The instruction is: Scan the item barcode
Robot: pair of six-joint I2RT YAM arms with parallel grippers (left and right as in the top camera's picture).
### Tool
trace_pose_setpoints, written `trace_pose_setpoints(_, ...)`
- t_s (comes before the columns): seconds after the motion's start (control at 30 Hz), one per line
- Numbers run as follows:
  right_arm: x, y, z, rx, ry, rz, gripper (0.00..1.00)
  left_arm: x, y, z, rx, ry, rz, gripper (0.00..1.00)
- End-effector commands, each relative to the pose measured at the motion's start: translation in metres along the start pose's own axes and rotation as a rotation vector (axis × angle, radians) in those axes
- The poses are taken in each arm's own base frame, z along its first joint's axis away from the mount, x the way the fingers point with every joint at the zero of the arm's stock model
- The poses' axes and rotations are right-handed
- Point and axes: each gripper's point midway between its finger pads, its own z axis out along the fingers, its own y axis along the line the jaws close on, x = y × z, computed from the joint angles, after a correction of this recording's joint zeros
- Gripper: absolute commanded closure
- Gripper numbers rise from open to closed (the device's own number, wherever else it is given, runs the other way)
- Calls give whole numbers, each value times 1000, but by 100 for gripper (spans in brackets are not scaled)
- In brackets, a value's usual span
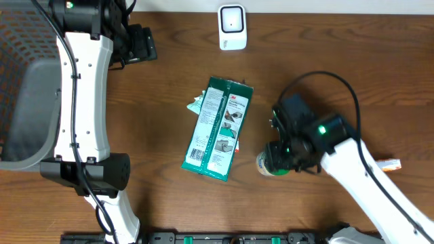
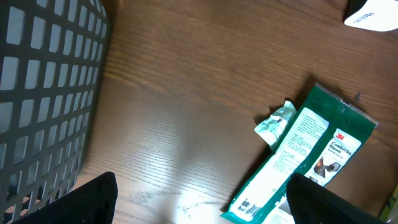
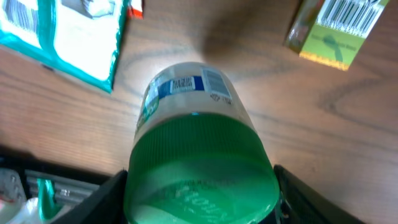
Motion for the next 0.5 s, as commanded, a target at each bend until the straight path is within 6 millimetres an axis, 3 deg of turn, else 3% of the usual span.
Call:
trace_pose_setpoints(0.0,-13,6,8,-14,74,-36,59,1,1,-7,1,-13,-10,13)
trace_pose_setpoints(0.3,-27,4,49,39,153,-36,53,1,1,-7,1,-13,-10,13)
trace_pose_setpoints(0.4,-33,6,52,32,136,-38,30,1,1,-7,1,-13,-10,13)
trace_pose_setpoints(0.43,-34,6,52,30,131,-40,19,1,1,-7,1,-13,-10,13)
trace_pose_setpoints(0.47,-35,7,53,28,126,-43,2,1,1,-7,1,-13,-10,13)
